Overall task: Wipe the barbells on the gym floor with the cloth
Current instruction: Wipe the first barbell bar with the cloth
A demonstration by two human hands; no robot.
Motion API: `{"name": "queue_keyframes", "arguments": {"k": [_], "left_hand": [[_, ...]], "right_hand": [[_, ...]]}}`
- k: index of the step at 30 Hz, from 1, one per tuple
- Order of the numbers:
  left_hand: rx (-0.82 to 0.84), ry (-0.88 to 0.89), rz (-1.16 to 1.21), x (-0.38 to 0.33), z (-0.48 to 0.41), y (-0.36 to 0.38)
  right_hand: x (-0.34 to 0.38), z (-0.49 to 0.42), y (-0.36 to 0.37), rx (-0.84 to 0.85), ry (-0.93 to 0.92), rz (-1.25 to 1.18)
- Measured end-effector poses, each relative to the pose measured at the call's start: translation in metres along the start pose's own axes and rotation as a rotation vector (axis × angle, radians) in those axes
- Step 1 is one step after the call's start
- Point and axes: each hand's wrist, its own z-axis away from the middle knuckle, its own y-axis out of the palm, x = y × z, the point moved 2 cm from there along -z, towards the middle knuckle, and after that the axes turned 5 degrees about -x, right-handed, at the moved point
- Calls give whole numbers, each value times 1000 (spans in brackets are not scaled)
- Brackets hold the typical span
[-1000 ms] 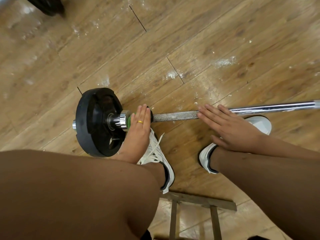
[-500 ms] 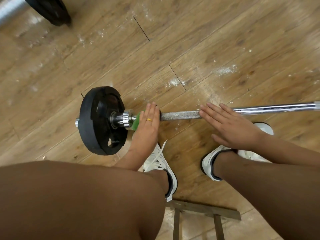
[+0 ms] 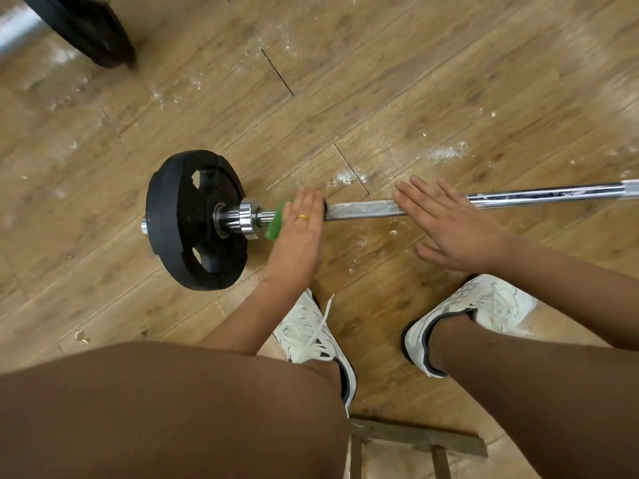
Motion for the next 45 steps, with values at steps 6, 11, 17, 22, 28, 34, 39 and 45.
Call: {"name": "queue_keyframes", "arguments": {"k": [6,11,17,22,28,34,39,45], "left_hand": [[5,173,-40,17,-23,-8],[-60,28,-26,11,-29,0],[-74,110,-25,21,-43,-5],[-140,-112,41,23,-41,-4],[-38,154,12,8,-65,-4],[-124,-28,54,18,-78,-4],[-100,92,73,-8,-87,4],[-84,99,123,-1,-101,-7]], "right_hand": [[-9,-15,-3,-15,45,-17],[-15,-26,-5,-4,85,-23],[-22,-36,-9,-3,97,-13],[-26,-46,-13,-3,131,-4],[-34,-54,-16,26,134,35],[-41,-65,-18,0,166,0],[-44,-73,-20,12,159,-2],[-28,-85,-33,49,112,-149]]}}
